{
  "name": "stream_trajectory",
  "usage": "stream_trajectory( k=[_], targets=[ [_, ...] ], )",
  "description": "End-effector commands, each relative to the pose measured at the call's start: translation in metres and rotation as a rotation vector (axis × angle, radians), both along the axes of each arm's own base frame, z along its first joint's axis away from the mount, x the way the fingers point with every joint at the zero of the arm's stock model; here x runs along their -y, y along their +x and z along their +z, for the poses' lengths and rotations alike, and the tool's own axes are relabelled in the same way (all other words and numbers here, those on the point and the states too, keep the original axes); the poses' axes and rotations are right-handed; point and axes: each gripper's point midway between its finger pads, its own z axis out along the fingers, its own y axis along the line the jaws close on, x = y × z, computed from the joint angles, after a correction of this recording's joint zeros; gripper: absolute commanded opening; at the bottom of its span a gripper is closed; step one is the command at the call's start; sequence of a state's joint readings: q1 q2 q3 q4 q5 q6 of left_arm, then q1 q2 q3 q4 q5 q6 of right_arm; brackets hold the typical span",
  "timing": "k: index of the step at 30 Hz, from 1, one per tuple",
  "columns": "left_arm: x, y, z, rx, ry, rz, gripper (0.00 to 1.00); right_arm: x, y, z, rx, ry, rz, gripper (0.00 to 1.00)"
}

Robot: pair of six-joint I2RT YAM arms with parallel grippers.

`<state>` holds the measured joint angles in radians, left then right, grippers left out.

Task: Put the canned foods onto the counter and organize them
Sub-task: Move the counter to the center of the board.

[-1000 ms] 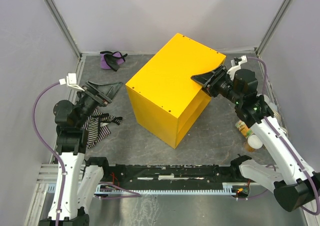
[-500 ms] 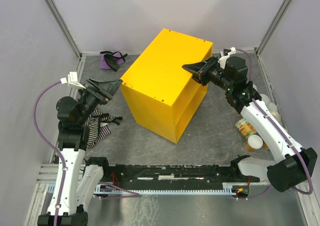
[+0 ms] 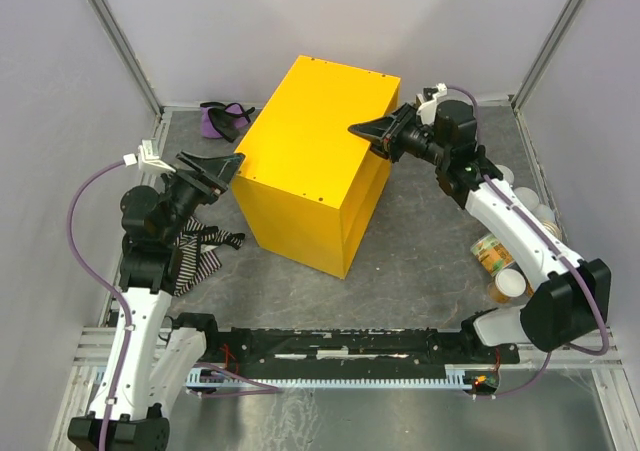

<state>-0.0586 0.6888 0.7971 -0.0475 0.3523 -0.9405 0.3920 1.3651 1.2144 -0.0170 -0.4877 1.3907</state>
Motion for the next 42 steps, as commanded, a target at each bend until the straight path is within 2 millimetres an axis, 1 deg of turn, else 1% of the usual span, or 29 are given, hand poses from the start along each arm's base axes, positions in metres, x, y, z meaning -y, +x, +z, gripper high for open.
stream_trajectory(
  k=[1,4,10,17,25,30,33,37,42],
  targets=[
    [0.001,-0.002,0.021,0.105,0.032,0.011,0.76,-0.030,-0.019,-0.020,0.081,-0.083,0.203,0.11],
    [0.002,-0.004,0.026,0.121,0.040,0.012,0.74,-0.037,-0.017,-0.028,0.065,-0.075,0.223,0.11],
    [-0.002,-0.006,0.029,0.127,0.048,0.039,0.70,-0.061,-0.012,-0.043,0.034,-0.060,0.265,0.11],
    [-0.006,-0.008,0.040,0.152,0.042,0.061,0.65,-0.093,-0.013,-0.060,0.004,-0.048,0.326,0.11],
    [-0.013,-0.010,0.065,0.203,0.041,0.105,0.63,-0.132,-0.019,-0.067,-0.016,-0.030,0.384,0.11],
    [-0.022,-0.011,0.071,0.206,0.044,0.156,0.63,-0.159,-0.027,-0.069,-0.018,-0.028,0.426,0.11],
    [-0.026,-0.013,0.073,0.206,0.043,0.178,0.63,-0.169,-0.031,-0.072,-0.025,-0.028,0.439,0.11],
    [-0.031,-0.016,0.080,0.212,0.044,0.207,0.63,-0.179,-0.034,-0.075,-0.030,-0.029,0.450,0.11],
    [-0.034,-0.016,0.082,0.209,0.054,0.225,0.62,-0.188,-0.040,-0.080,-0.037,-0.036,0.459,0.12]
  ],
)
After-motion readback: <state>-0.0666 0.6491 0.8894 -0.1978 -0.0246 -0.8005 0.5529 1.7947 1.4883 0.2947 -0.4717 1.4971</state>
